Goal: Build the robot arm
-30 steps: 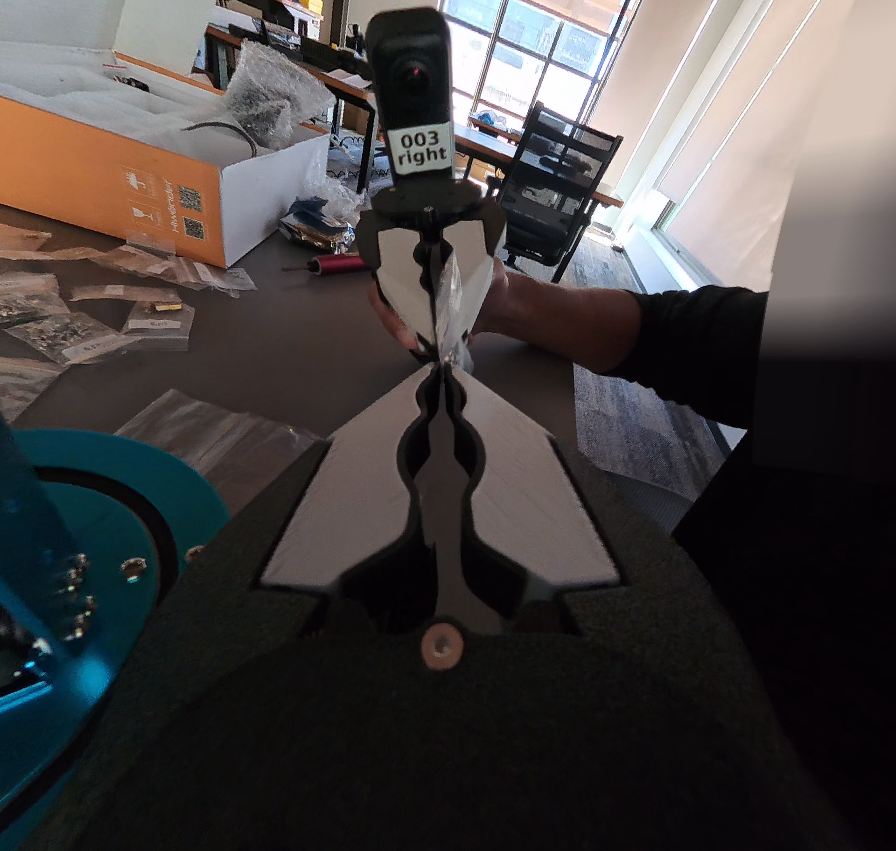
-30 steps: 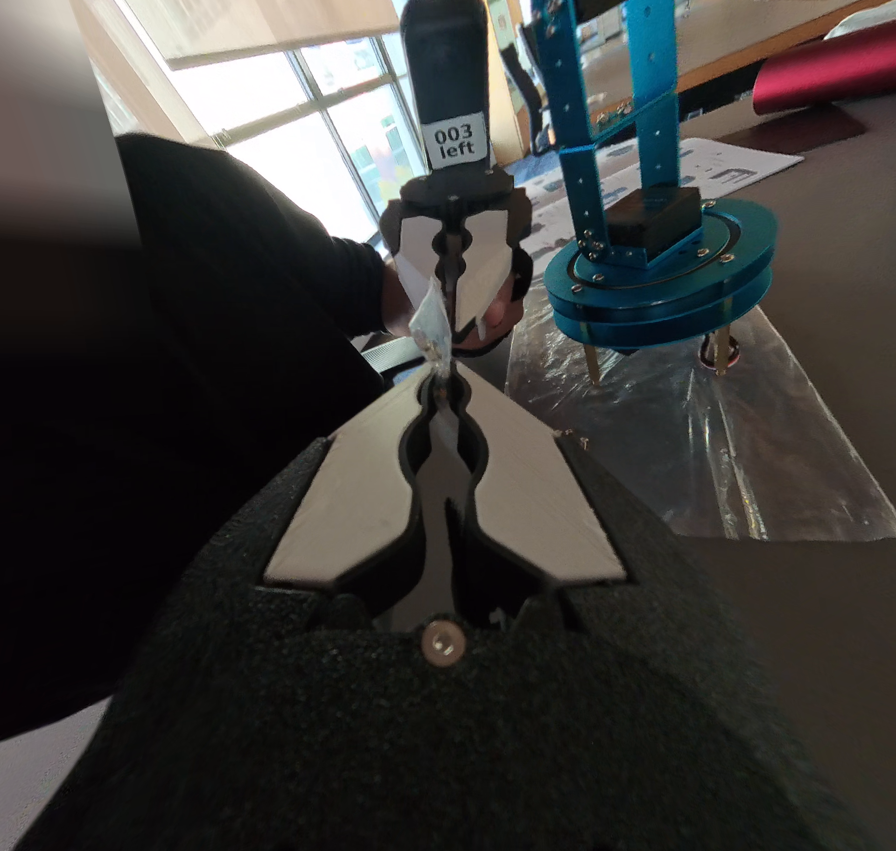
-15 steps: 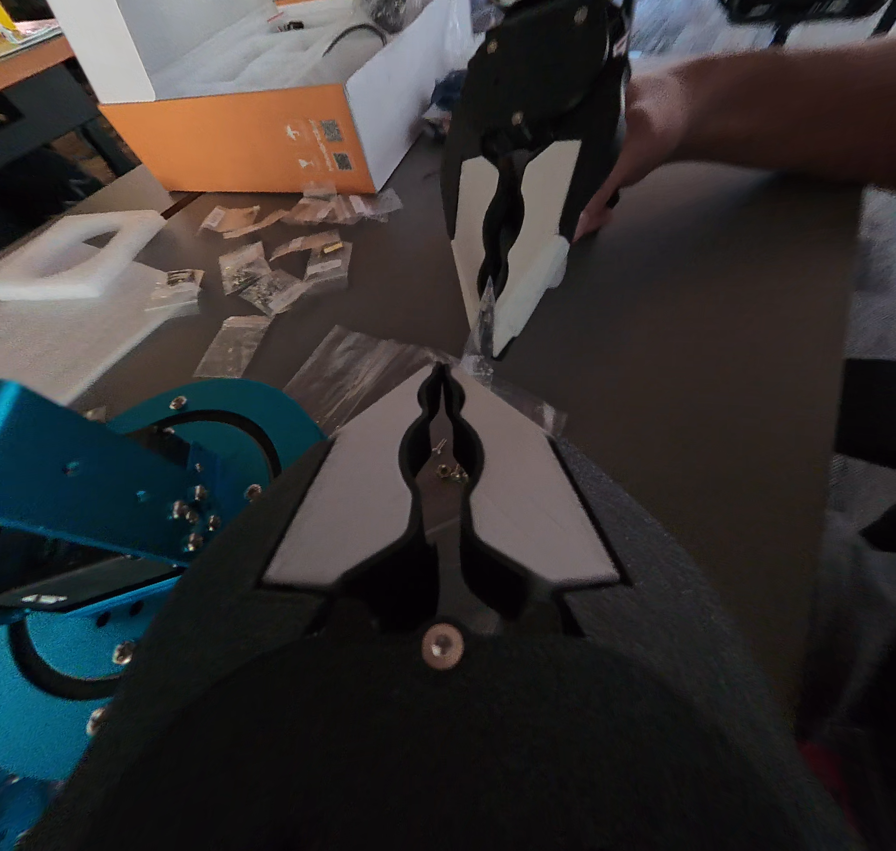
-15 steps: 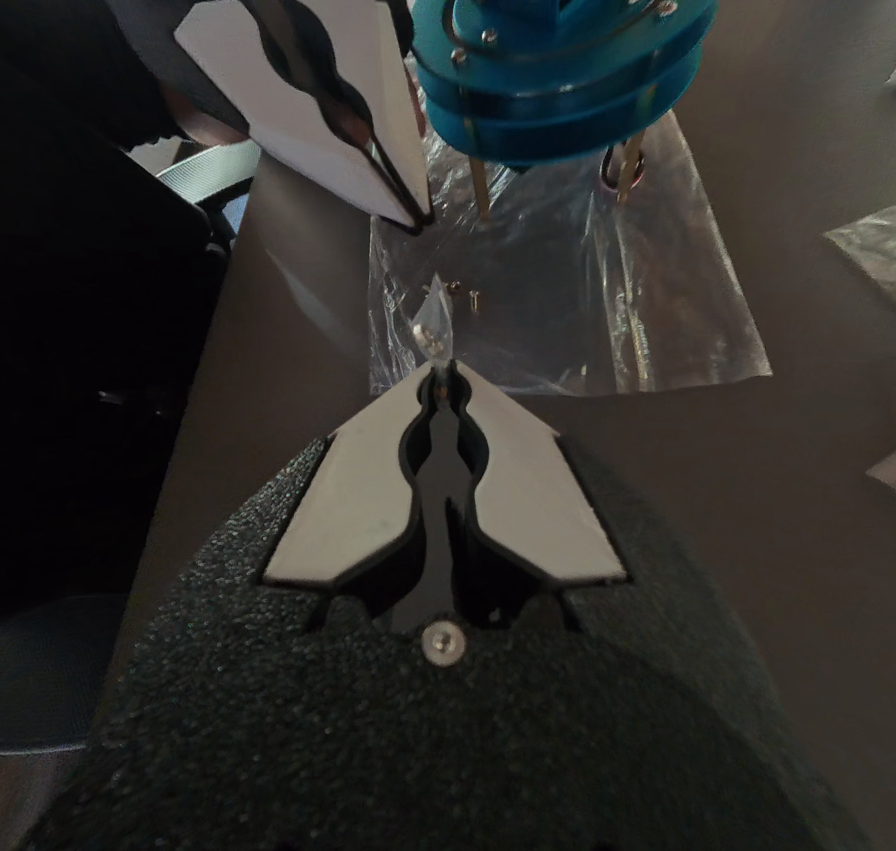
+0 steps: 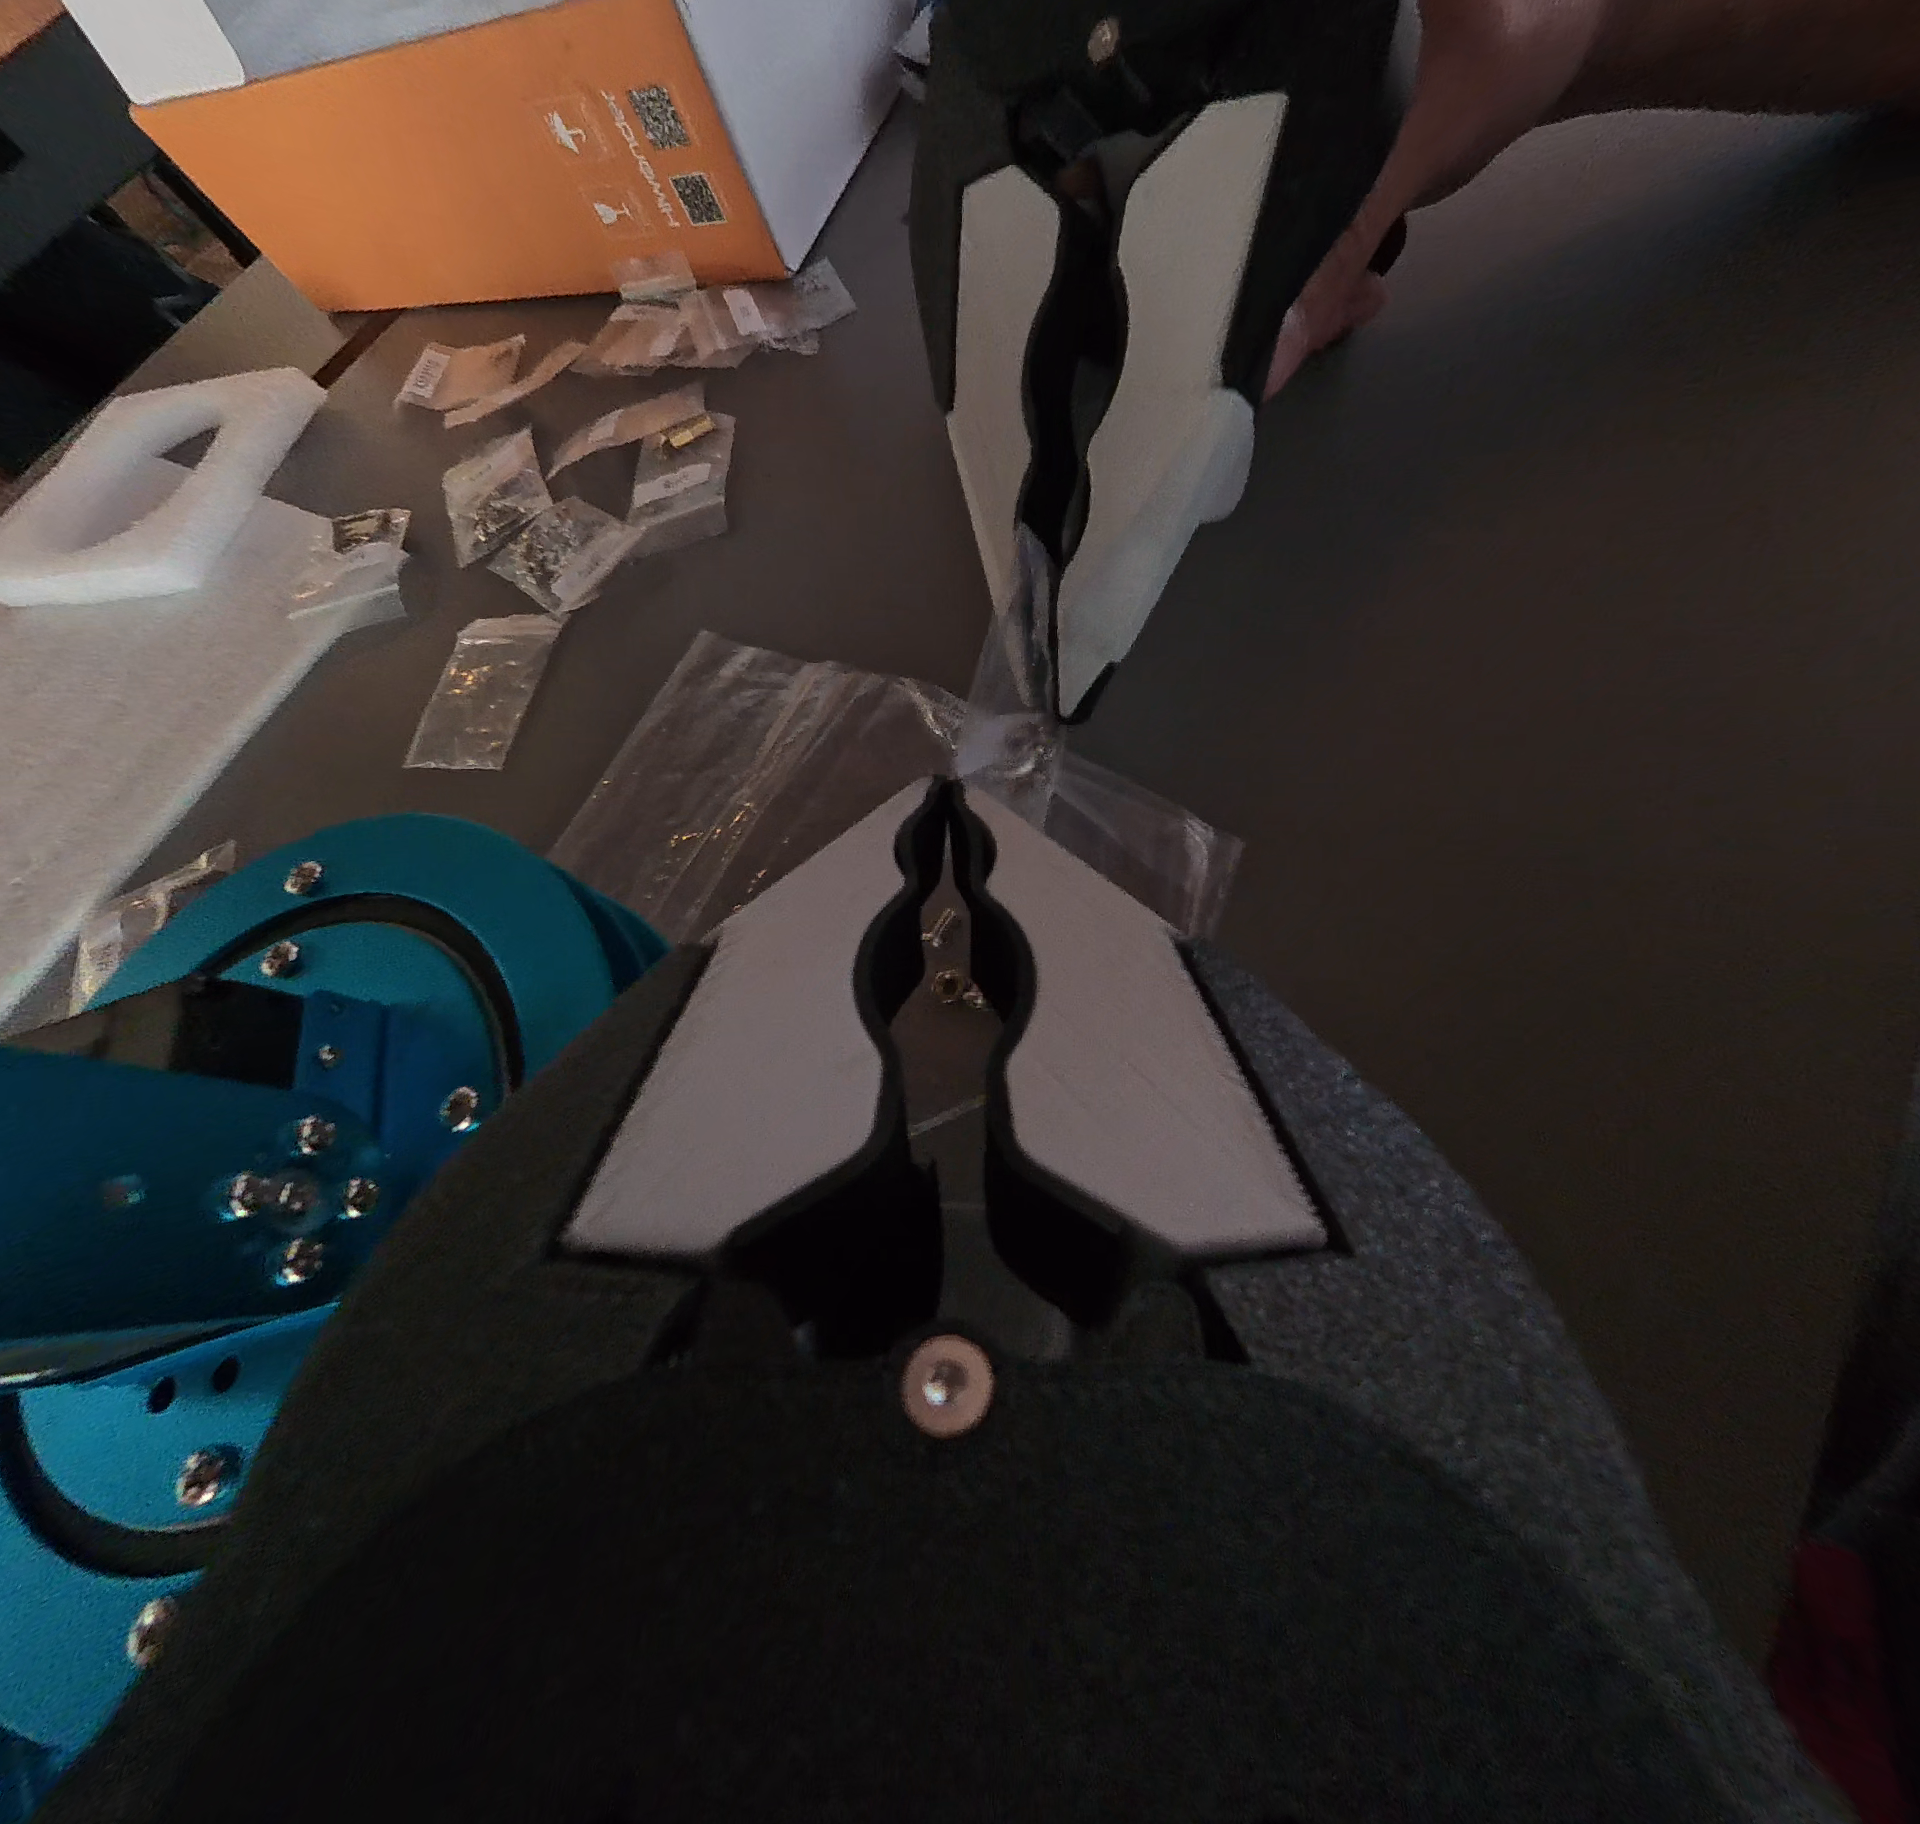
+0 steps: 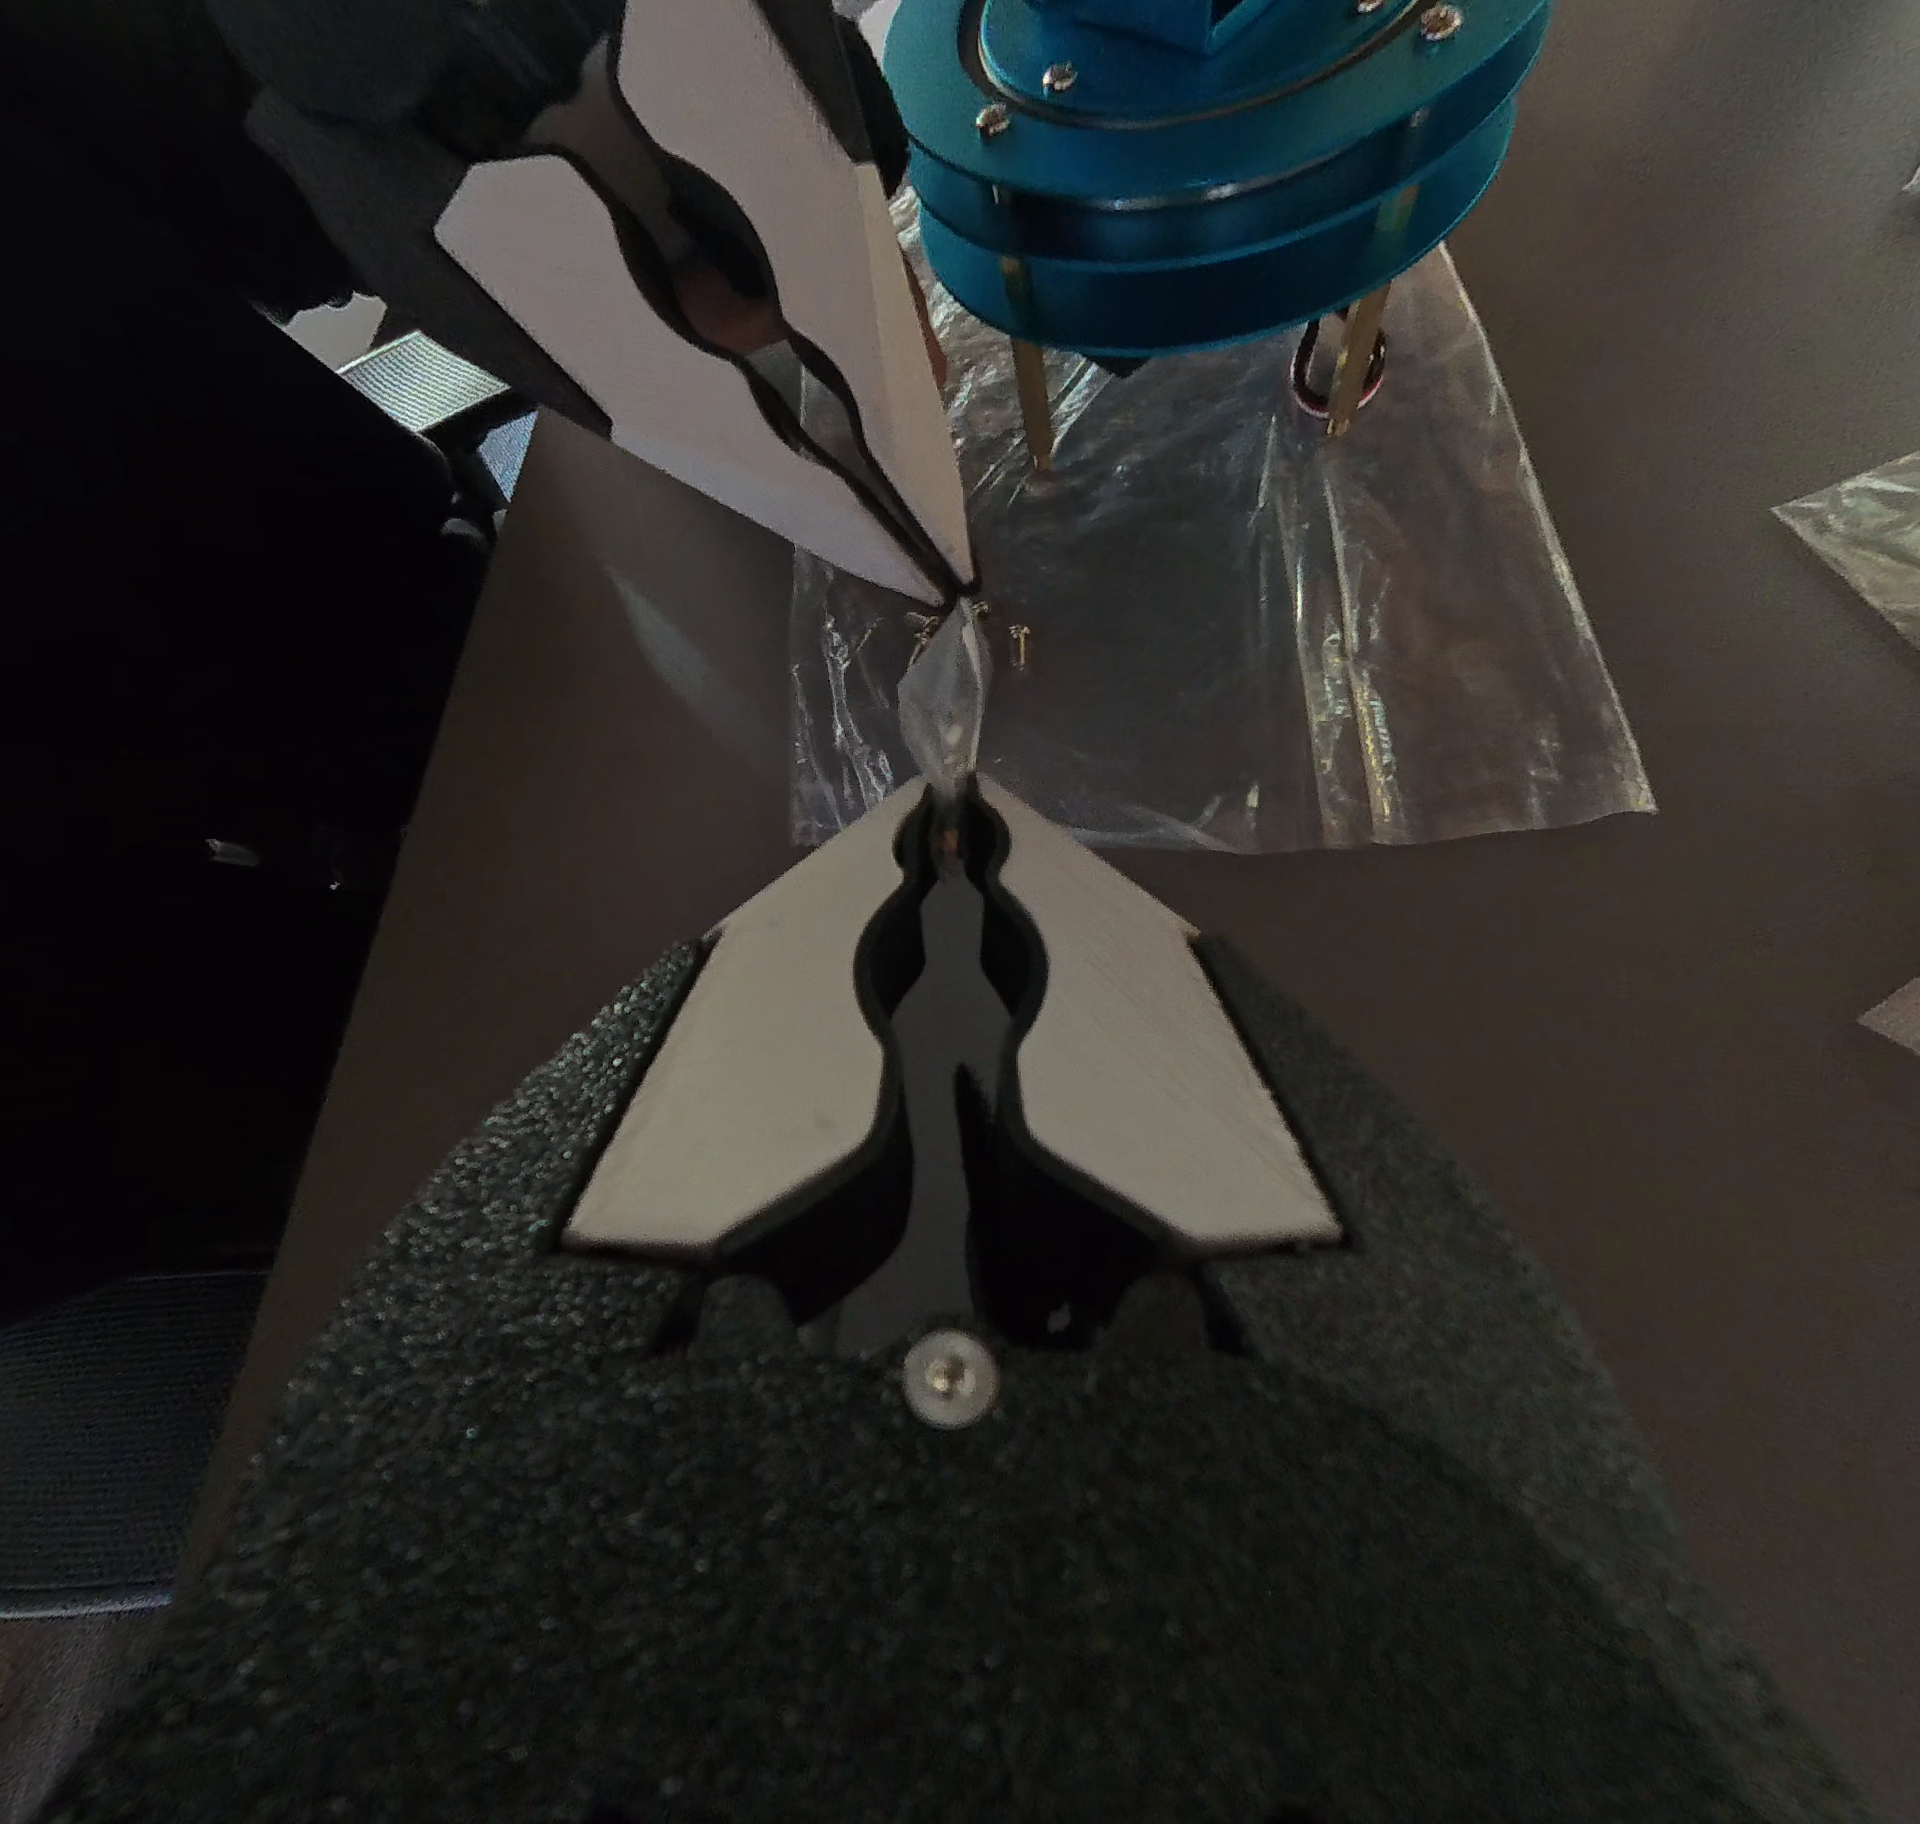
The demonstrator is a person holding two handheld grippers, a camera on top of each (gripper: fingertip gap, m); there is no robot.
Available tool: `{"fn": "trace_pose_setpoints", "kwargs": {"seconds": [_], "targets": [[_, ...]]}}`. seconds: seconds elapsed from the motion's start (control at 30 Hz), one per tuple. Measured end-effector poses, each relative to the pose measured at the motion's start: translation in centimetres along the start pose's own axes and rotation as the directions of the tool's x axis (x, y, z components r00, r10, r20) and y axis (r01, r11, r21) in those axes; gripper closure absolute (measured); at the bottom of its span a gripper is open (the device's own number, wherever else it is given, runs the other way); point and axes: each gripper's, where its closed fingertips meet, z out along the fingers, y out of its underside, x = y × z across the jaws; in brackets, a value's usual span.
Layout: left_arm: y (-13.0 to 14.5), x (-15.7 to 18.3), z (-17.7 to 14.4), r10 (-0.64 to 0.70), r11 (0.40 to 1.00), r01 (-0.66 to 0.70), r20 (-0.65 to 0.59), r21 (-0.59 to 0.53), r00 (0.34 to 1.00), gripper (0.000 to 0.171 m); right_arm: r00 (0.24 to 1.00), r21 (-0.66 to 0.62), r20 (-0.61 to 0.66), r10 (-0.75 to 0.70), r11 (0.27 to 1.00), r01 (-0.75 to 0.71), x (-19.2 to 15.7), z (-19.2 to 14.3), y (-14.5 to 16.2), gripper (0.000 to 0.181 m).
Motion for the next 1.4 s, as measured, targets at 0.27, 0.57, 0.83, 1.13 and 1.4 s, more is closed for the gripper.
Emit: {"fn": "trace_pose_setpoints", "kwargs": {"seconds": [0.27,0.57,0.83,1.13,1.4], "targets": [[0.3,0.3,0.1,0.010,1.000,-0.010,0.001,-0.009,1.000,0.171,1.000,-0.033,-0.010,0.004,0.999,-0.005,0.4,0.3,0.7,0.179],[-2.1,-1.3,-3.6,-0.088,0.986,0.083,0.030,0.143,0.996,0.171,0.994,0.126,0.094,0.057,0.990,-0.069,-0.3,-1.4,-1.6,0.179],[-4.3,0.7,-5.2,-0.286,0.884,0.351,-0.237,0.309,0.928,0.149,0.939,0.406,0.340,0.048,0.893,-0.193,-3.2,-4.0,-6.6,0.180],[-5.0,0.4,-8.7,-0.368,0.802,0.479,-0.338,0.357,0.866,0.171,0.907,0.460,0.418,0.042,0.852,-0.252,-5.4,-1.6,-9.3,0.179],[0.1,0.2,-11.3,-0.283,0.947,0.308,-0.218,0.092,0.934,0.171,0.999,0.103,0.019,-0.031,0.994,0.029,-2.4,2.4,-3.5,0.155]]}}
